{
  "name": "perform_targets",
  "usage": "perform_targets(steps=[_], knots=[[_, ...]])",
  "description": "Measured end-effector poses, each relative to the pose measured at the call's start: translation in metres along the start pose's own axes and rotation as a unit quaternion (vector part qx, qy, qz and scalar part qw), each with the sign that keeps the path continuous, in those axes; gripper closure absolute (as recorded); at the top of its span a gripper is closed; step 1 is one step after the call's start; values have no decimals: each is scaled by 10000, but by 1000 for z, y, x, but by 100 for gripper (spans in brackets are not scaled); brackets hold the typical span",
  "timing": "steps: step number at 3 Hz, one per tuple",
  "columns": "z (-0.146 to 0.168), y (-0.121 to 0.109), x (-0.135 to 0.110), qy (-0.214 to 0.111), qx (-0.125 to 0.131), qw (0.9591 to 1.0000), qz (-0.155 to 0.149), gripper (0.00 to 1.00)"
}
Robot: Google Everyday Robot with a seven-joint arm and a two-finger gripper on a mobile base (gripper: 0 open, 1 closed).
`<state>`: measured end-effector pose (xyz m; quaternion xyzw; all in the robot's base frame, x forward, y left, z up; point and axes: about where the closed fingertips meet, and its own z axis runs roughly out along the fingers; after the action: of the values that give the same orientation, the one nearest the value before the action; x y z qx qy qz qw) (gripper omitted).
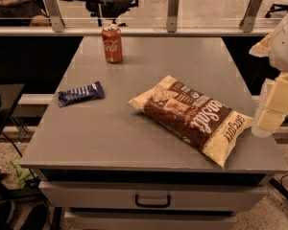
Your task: Pick brown chip bag
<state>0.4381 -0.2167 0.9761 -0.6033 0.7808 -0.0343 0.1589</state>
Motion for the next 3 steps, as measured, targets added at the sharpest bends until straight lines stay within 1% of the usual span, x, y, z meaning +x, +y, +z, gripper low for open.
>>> perform_targets(steps=[1,2,3], knots=[[0,0,0,0,1,10000,0,0],[19,1,-17,-154,-217,9996,9,0],[49,1,-30,-236,-439,9987,72,0]])
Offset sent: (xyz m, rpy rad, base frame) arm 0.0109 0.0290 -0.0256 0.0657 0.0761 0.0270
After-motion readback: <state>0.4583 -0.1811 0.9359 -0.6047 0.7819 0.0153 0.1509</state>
